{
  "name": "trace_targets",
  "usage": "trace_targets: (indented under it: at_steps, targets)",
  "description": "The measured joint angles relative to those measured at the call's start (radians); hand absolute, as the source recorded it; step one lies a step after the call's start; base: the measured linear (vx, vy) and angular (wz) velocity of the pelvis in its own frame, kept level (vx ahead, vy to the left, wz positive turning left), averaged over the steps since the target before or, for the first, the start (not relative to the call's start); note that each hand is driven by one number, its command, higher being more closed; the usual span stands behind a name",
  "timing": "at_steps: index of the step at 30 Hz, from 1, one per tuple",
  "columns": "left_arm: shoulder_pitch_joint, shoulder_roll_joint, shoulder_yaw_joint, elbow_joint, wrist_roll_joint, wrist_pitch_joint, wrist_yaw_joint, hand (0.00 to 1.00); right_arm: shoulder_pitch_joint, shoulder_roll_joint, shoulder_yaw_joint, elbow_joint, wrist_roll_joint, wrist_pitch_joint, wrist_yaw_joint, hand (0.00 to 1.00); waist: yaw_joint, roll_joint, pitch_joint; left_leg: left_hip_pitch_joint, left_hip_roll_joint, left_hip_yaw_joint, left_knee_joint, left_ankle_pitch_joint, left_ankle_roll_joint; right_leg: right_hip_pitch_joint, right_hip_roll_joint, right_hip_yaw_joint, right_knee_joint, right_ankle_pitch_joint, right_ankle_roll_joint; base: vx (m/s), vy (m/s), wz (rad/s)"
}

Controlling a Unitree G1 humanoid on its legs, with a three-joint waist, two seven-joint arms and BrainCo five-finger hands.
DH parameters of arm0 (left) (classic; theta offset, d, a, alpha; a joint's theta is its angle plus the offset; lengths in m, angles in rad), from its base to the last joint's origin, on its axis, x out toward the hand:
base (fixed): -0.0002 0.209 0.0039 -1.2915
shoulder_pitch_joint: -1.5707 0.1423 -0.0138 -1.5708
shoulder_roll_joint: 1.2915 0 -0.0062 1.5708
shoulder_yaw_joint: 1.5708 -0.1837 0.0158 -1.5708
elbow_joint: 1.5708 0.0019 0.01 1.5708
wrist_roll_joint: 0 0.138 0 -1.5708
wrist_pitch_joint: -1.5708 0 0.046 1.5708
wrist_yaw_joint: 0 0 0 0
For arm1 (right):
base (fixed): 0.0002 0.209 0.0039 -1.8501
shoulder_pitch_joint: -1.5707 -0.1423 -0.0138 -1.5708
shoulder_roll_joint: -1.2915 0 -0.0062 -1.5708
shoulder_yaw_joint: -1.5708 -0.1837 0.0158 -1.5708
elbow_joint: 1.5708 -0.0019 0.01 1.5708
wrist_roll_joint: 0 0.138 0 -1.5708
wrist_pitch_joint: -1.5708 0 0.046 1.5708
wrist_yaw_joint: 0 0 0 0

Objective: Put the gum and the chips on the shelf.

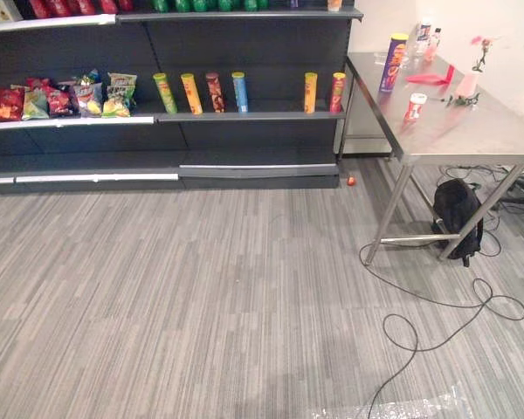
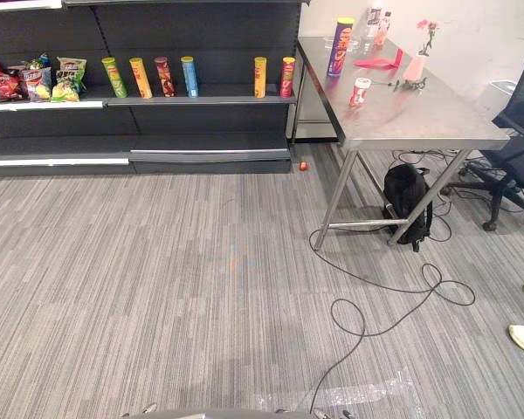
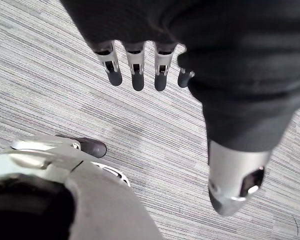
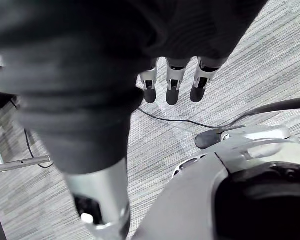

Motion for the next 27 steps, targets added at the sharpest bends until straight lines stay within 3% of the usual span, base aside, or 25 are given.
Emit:
trace_targets:
  at_steps: [12, 19, 23, 25, 26, 27]
  targets:
    - [0.0, 0.0, 0.0, 0.003, 0.0, -0.003, 0.008, 0.0, 0.001, 0.002, 0.009, -0.001, -0.003, -0.011, -0.019, 0.0, 0.001, -0.006, 0.004, 0.012, 0.0, 0.0, -0.001, -0.001, -0.001, 0.011, 0.0, -0.001, 0.0, 0.0, 0.0, -0.03, -0.019, 0.0]
    - [-0.003, 0.002, 0.0, 0.001, 0.0, -0.002, 0.012, 0.0, 0.0, 0.011, 0.009, -0.003, -0.021, -0.059, -0.097, 0.0, 0.0, -0.007, 0.009, -0.021, 0.006, -0.004, 0.02, -0.007, -0.009, -0.026, -0.003, -0.009, 0.038, -0.022, -0.007, -0.04, -0.025, 0.03]
    - [-0.008, 0.012, 0.01, -0.01, -0.001, -0.001, 0.043, 0.0, -0.017, 0.029, 0.003, -0.004, -0.017, -0.072, -0.097, 0.0, -0.017, -0.022, 0.039, -0.111, 0.029, -0.022, 0.158, -0.06, -0.025, -0.101, -0.012, -0.031, 0.16, -0.086, -0.022, 0.03, -0.042, 0.16]
    - [-0.004, 0.017, 0.033, -0.012, -0.014, -0.001, 0.047, 0.0, -0.021, 0.034, 0.0, -0.005, -0.014, -0.061, -0.045, 0.0, -0.016, -0.033, 0.063, -0.165, 0.055, 0.011, 0.318, -0.105, -0.047, -0.113, -0.016, -0.033, 0.226, -0.15, -0.033, 0.0, -0.078, 0.14]
    - [0.003, 0.018, 0.043, -0.025, -0.04, 0.0, 0.047, 0.0, -0.019, 0.033, 0.006, -0.006, -0.012, -0.062, -0.01, 0.0, -0.015, -0.043, 0.064, -0.245, 0.082, 0.049, 0.508, -0.109, -0.044, -0.11, -0.024, -0.031, 0.25, -0.175, -0.038, 0.01, -0.087, 0.04]
    - [0.007, 0.015, 0.045, -0.037, -0.04, 0.0, 0.047, 0.0, -0.019, 0.028, 0.01, -0.009, -0.009, -0.063, -0.001, 0.0, -0.014, -0.04, 0.066, -0.287, 0.102, 0.06, 0.601, -0.105, -0.046, -0.107, -0.022, -0.031, 0.256, -0.182, -0.041, 0.07, -0.098, -0.02]
